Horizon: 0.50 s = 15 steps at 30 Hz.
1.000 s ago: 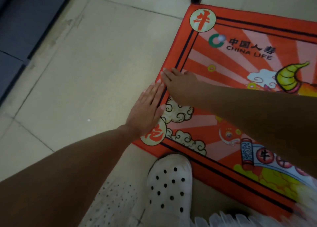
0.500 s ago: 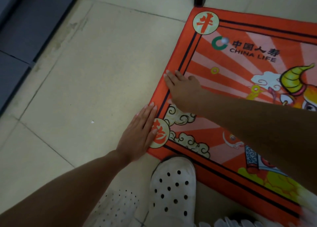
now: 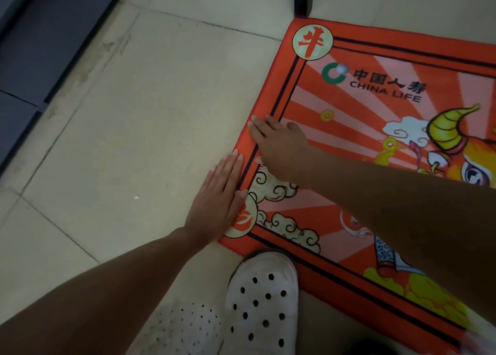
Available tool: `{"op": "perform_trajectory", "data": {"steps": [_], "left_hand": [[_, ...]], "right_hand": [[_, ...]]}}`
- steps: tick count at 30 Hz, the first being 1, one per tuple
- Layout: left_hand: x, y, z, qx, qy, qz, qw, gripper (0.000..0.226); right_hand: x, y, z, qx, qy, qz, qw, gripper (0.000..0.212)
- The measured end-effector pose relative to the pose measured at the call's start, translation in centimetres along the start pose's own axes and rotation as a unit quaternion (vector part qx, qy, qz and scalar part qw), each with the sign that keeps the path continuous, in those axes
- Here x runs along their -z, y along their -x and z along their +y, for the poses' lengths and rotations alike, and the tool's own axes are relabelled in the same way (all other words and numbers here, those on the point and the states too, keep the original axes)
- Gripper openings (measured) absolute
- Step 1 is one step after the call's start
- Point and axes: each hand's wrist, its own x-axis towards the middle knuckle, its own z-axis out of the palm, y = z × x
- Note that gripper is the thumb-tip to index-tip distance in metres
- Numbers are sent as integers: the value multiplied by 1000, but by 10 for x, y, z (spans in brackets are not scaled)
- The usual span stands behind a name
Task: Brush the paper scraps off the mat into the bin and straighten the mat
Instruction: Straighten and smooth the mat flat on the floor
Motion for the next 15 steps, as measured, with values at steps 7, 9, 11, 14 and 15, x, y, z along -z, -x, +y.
{"op": "perform_trajectory", "data": {"steps": [7,9,11,14,15], "left_hand": [[1,-30,7,-13,-28,16,999,63],[0,-29,7,-13,-25,15,999,63],[0,-30,5,-15,-22,12,1000,63],[0,-31,4,-17,-24,12,999,64],[0,-31,4,-17,-23,13,1000,64]], "right_hand": [[-2,3,5,12,-19,23,999,66],[-3,5,5,11,-13,21,1000,66],[-4,6,5,13,-5,17,1000,65],[-5,5,5,17,6,24,1000,64],[-5,5,5,18,7,26,999,64]]}}
